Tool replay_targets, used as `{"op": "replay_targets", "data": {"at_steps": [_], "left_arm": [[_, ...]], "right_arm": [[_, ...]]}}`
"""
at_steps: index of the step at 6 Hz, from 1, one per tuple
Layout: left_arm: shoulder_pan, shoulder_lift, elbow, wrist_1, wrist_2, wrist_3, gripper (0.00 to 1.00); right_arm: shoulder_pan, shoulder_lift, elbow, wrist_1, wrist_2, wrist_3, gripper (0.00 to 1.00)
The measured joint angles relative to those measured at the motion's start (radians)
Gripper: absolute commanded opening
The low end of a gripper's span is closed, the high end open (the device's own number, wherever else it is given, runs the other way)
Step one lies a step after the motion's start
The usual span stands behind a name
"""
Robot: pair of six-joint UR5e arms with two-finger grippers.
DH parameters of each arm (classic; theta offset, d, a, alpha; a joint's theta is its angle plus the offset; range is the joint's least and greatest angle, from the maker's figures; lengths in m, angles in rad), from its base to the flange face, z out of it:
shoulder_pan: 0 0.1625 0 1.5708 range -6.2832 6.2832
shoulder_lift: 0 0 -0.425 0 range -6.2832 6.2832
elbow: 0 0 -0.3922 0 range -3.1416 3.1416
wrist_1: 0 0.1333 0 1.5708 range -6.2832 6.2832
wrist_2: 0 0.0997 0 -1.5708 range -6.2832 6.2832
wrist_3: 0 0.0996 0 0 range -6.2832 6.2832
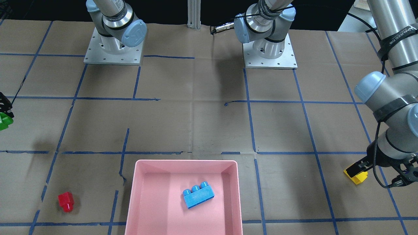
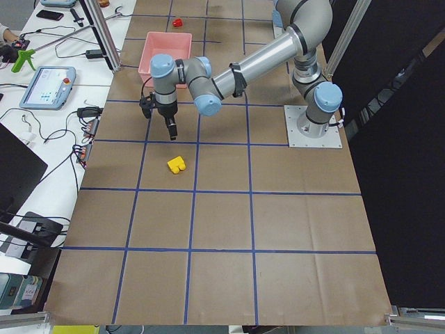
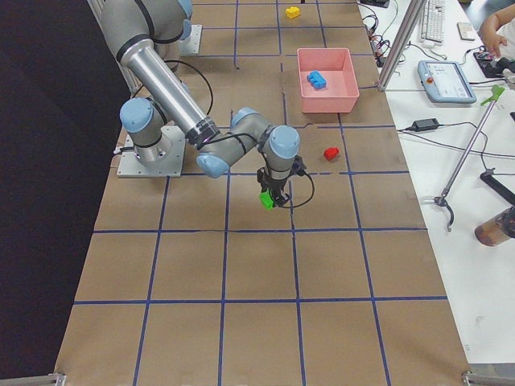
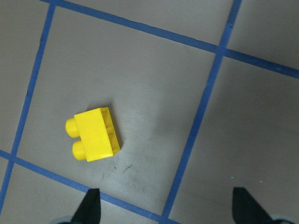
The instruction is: Put all blocks into box
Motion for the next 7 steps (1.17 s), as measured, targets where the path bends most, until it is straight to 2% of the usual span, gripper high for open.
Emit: {"op": "replay_targets", "data": {"at_steps": [2,3,4,5,7], "left_arm": [[0.065,-0.101,-0.005,0.088,0.000,0.007,0.97],[0.077,-0.126,-0.014,0.113,0.000,0.008,0.92],[0.081,-0.136,-0.019,0.121,-0.001,0.007,0.76],[0.081,-0.140,-0.021,0.124,-0.003,0.007,0.52],[0.082,-0.141,-0.022,0.125,-0.005,0.008,0.27]], "right_arm": [[0.252,0.002,-0.188,0.138,0.023,0.303,0.32],[0.384,0.025,-0.281,0.178,0.026,0.479,0.34],[0.518,0.079,-0.386,0.207,0.026,0.660,0.34],[0.635,0.153,-0.500,0.237,0.031,0.829,0.34],[0.784,0.351,-0.725,0.265,0.072,1.061,0.33]]}}
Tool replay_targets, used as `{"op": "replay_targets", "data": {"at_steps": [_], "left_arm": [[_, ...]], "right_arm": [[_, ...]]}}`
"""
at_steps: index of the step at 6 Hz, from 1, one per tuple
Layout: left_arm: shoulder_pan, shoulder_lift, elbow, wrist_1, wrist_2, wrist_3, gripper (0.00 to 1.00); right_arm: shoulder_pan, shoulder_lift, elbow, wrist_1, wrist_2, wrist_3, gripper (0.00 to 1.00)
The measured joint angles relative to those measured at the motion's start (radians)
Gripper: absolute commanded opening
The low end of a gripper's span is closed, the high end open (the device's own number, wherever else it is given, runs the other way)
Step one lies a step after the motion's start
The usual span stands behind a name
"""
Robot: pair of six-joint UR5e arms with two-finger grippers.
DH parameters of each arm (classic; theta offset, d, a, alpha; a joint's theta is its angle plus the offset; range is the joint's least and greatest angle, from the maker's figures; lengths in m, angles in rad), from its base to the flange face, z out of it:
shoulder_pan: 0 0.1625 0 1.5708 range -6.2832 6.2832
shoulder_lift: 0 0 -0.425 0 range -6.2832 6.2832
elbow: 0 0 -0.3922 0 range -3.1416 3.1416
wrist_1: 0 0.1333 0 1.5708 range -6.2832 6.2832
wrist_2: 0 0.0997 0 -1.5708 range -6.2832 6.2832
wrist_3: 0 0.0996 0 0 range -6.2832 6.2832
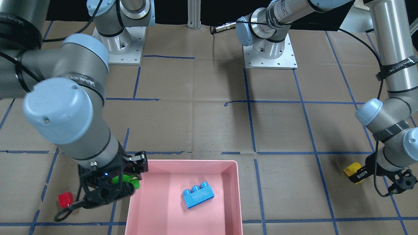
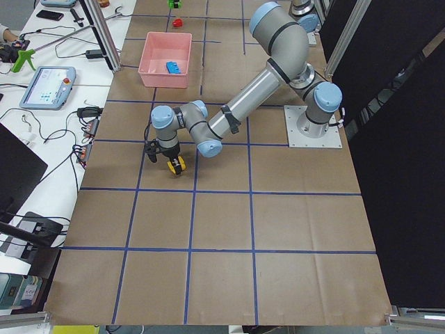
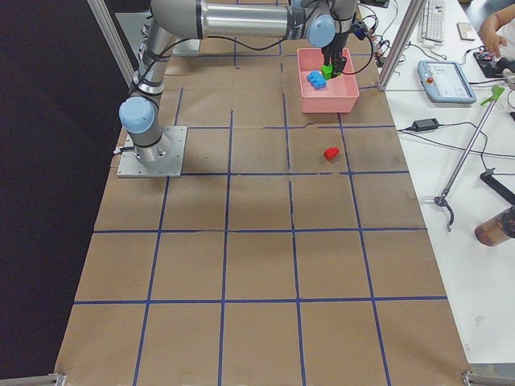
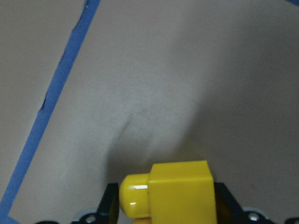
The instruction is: Put all blocks into box
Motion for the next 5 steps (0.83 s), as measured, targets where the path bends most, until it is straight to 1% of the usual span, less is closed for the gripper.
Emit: {"op": "replay_targets", "data": {"at_steps": [1,2,3,4,5], "left_arm": [[0.000,0.007,0.003,-0.006,-0.001,0.003,0.24],[-0.002,0.029,0.008,-0.023,-0.015,0.006,0.24],[-0.020,0.066,0.010,-0.058,-0.057,0.010,0.24],[-0.074,0.111,0.019,-0.103,-0.098,0.013,0.24],[-0.177,0.144,0.051,-0.132,-0.113,0.012,0.24]], "right_arm": [[0.021,0.089,-0.056,-0.006,0.028,0.055,0.33],[0.026,0.158,-0.072,-0.013,0.046,0.095,0.41],[0.026,0.205,-0.073,-0.018,0.053,0.125,0.98],[0.026,0.225,-0.074,-0.019,0.055,0.158,0.99],[0.025,0.220,-0.077,-0.018,0.055,0.180,1.00]]}}
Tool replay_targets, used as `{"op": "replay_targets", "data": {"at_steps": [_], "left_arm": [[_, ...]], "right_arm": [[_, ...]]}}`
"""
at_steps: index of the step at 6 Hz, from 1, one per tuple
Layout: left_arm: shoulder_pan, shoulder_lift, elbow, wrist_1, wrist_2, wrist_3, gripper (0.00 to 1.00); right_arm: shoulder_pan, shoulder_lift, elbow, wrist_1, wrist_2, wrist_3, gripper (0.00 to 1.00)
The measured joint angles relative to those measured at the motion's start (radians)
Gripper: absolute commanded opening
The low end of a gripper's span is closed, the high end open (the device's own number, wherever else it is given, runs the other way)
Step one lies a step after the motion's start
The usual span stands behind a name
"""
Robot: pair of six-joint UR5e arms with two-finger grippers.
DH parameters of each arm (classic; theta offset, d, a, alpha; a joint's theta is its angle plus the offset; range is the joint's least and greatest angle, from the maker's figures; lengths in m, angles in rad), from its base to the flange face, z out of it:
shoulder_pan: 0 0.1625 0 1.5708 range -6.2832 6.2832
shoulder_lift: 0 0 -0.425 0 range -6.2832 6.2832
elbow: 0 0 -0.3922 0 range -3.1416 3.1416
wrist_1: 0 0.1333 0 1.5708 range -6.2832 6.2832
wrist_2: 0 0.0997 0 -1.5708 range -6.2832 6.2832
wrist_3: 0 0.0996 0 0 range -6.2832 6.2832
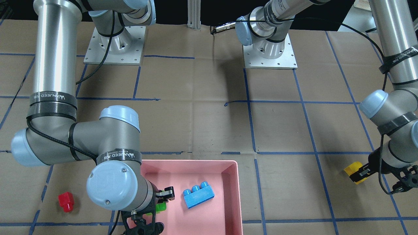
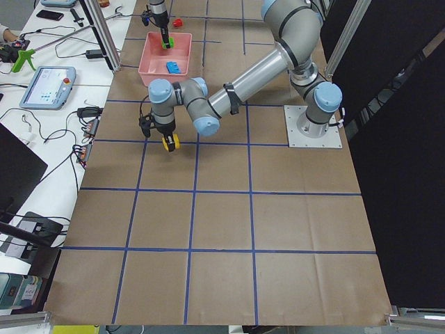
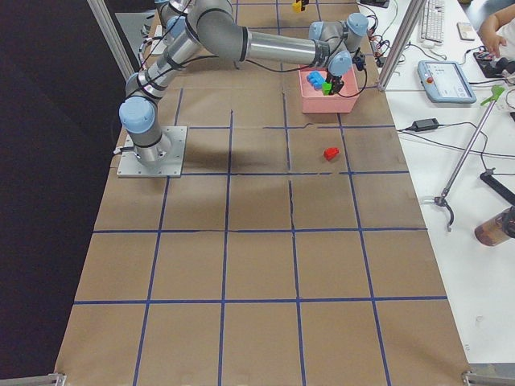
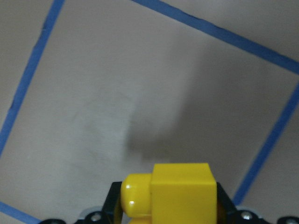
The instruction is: Put all blocks into box
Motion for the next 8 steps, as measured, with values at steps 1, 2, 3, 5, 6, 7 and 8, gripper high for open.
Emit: {"op": "replay_targets", "data": {"at_steps": [1,2,3,5,6,7,8], "left_arm": [[-0.116,0.008,0.055,-0.030,-0.001,-0.007,0.24],[-0.218,-0.006,0.117,-0.062,-0.002,-0.013,0.24],[-0.325,-0.042,0.180,-0.076,-0.004,-0.020,0.24],[-0.496,-0.145,0.281,-0.070,-0.002,-0.068,0.27],[-0.537,-0.177,0.295,-0.058,-0.003,-0.078,0.67],[-0.553,-0.192,0.295,-0.055,-0.002,-0.078,0.99],[-0.558,-0.192,0.294,-0.059,0.001,-0.075,1.00]], "right_arm": [[-0.002,-0.022,-0.003,0.006,-0.002,0.010,1.00],[-0.007,-0.055,-0.005,0.021,-0.008,0.008,1.00],[-0.024,-0.091,-0.003,0.037,-0.014,0.001,1.00],[-0.116,-0.126,0.005,0.068,-0.019,-0.058,1.00],[-0.185,-0.132,0.009,0.075,-0.021,-0.154,0.99],[-0.244,-0.129,0.015,0.072,-0.022,-0.261,0.99],[-0.285,-0.123,0.031,0.065,-0.026,-0.351,0.99]]}}
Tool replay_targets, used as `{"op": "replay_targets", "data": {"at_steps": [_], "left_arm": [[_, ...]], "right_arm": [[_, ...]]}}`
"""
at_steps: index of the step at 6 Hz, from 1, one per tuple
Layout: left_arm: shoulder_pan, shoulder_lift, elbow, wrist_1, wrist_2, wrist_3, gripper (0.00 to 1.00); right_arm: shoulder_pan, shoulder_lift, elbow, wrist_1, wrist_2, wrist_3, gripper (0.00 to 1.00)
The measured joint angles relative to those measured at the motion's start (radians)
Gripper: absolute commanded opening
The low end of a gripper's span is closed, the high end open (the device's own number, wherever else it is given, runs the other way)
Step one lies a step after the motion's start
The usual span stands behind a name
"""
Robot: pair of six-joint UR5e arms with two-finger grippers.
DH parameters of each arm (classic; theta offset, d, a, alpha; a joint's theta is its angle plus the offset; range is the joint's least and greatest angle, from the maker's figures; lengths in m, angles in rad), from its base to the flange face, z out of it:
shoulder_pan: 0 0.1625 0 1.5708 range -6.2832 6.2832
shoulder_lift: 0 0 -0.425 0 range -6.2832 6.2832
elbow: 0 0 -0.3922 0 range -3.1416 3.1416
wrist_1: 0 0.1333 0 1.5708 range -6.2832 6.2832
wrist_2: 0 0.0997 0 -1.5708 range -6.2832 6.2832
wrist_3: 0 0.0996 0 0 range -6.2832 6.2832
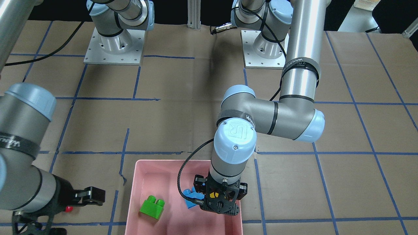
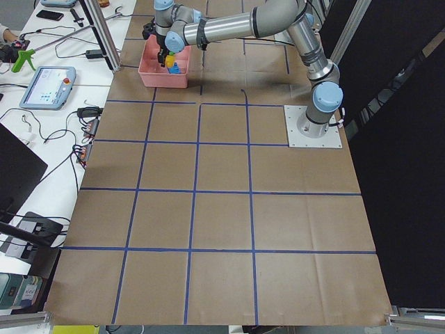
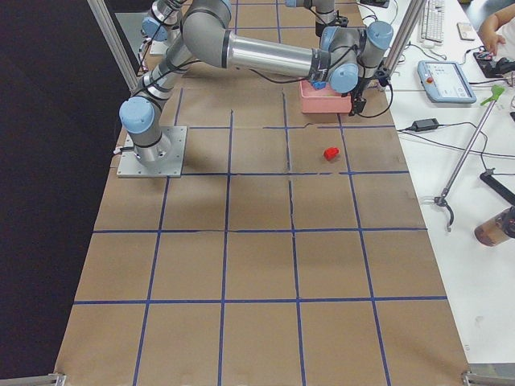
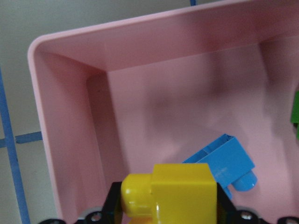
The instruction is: Put all blocks into box
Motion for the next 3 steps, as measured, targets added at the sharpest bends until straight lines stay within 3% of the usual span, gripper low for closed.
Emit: {"op": "replay_targets", "data": {"at_steps": [3], "left_arm": [[0.006,0.093,-0.019,-0.168,0.005,0.005,1.00]], "right_arm": [[-0.065,0.046,0.114,-0.143,-0.074,-0.256,0.99]]}}
